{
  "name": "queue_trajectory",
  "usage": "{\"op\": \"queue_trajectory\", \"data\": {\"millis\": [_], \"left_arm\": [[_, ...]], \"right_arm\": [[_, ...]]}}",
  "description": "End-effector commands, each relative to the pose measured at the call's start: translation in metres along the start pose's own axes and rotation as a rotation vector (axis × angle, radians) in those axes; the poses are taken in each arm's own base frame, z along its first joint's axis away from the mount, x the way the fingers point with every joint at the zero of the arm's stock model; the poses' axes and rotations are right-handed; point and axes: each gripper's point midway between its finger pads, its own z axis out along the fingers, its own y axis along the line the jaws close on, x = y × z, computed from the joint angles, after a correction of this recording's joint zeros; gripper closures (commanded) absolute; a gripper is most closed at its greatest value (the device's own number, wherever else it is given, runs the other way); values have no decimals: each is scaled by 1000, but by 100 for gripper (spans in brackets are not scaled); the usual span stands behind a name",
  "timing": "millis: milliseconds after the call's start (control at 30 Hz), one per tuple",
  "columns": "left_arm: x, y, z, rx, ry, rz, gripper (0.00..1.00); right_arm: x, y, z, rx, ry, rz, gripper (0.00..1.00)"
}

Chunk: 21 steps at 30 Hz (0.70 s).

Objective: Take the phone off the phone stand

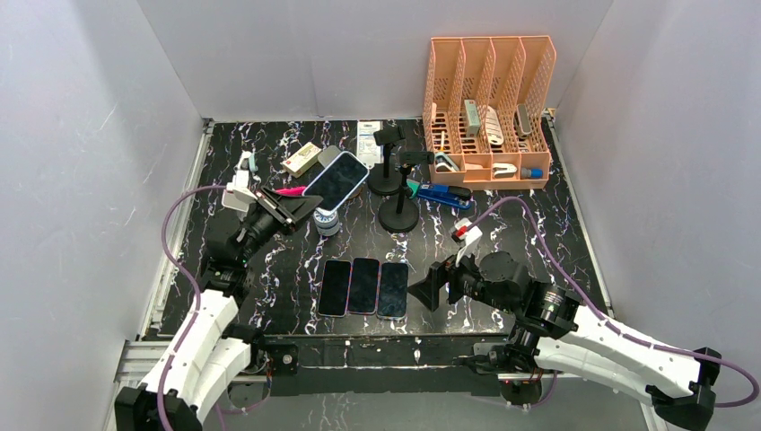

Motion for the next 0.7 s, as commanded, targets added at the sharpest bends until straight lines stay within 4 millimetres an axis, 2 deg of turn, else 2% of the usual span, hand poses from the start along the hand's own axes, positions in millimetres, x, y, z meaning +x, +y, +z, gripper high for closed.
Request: {"op": "queue_trajectory", "data": {"millis": [0, 200, 400, 667], "left_arm": [[27, -38, -19, 139, 82, 95, 100], [52, -38, -41, 139, 143, 141, 100], [70, -24, -55, 136, 193, 120, 100], [94, -21, -68, 186, 305, 150, 100]], "right_arm": [[-8, -5, -1, 41, -34, 33, 4], [-11, -7, -3, 53, -58, 69, 3], [-20, 0, -8, 18, -111, 109, 1], [-50, 30, -27, -124, -186, 146, 1]]}}
